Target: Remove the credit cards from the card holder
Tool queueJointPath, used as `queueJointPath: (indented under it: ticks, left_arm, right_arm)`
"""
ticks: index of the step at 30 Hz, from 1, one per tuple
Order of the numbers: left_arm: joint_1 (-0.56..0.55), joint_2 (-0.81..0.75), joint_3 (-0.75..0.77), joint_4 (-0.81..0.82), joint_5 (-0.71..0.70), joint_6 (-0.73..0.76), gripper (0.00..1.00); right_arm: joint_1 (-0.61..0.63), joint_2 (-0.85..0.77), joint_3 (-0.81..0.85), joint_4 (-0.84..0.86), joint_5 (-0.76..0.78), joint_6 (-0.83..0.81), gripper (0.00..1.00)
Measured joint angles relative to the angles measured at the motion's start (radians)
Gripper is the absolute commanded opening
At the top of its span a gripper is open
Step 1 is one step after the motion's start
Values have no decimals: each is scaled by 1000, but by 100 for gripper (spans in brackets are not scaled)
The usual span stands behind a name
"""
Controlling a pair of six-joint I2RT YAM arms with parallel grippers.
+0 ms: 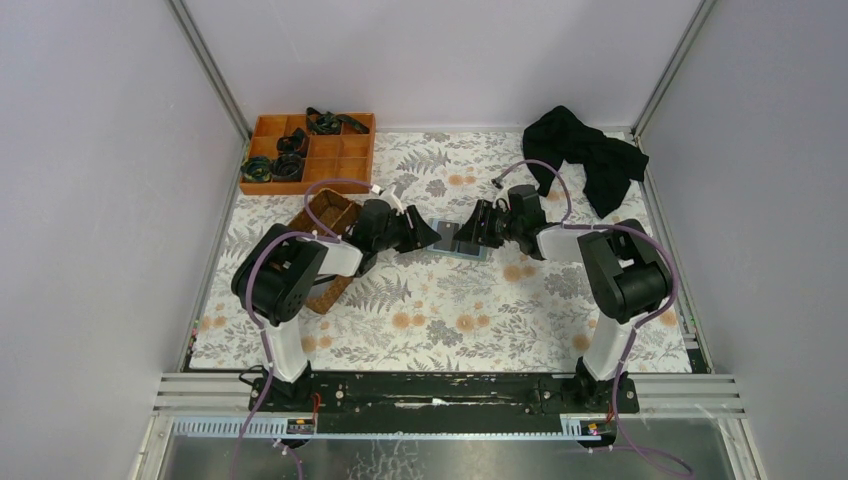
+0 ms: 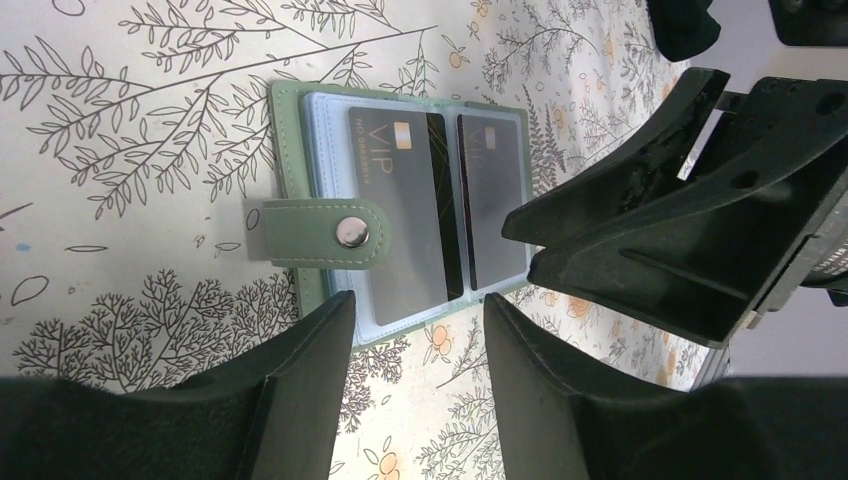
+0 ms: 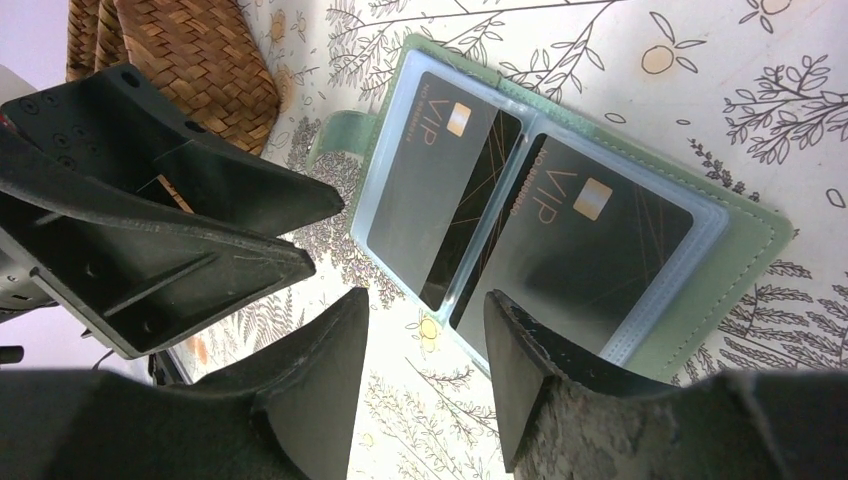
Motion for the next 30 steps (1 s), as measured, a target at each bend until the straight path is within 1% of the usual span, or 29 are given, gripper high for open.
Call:
queueJointPath:
  ticks: [5, 8, 11, 14, 21, 23, 26, 29, 30]
  left_arm:
    - [0, 0, -8, 9, 24, -21, 57]
    - [0, 14, -9, 51, 55, -46, 57]
    - [0, 56, -6, 87, 86, -71, 58]
    - [0, 93, 8, 107, 108, -86, 57]
    - [0, 98, 13, 105, 108, -85, 58]
    - [2, 98, 13, 105, 108, -84, 57]
    - [3, 98, 13, 105, 108, -83, 57]
    - [3, 99, 13, 106, 108, -82, 57]
    - [3, 99, 13, 106, 108, -82, 57]
  right_arm:
    - [0, 18, 2, 6, -1, 3, 54]
    - [0, 27, 3, 8, -2, 6, 54]
    - [0, 37, 4, 14, -2, 10, 59]
    - [0, 38, 5, 19, -6, 15, 60]
    - [0, 58, 20, 37, -19, 28, 61]
    - [0, 70, 25, 51, -27, 34, 59]
    - [0, 89, 38, 66, -30, 45, 49]
    - [0, 112, 47, 81, -36, 57, 44]
    - [0, 119, 49, 82, -38, 61, 41]
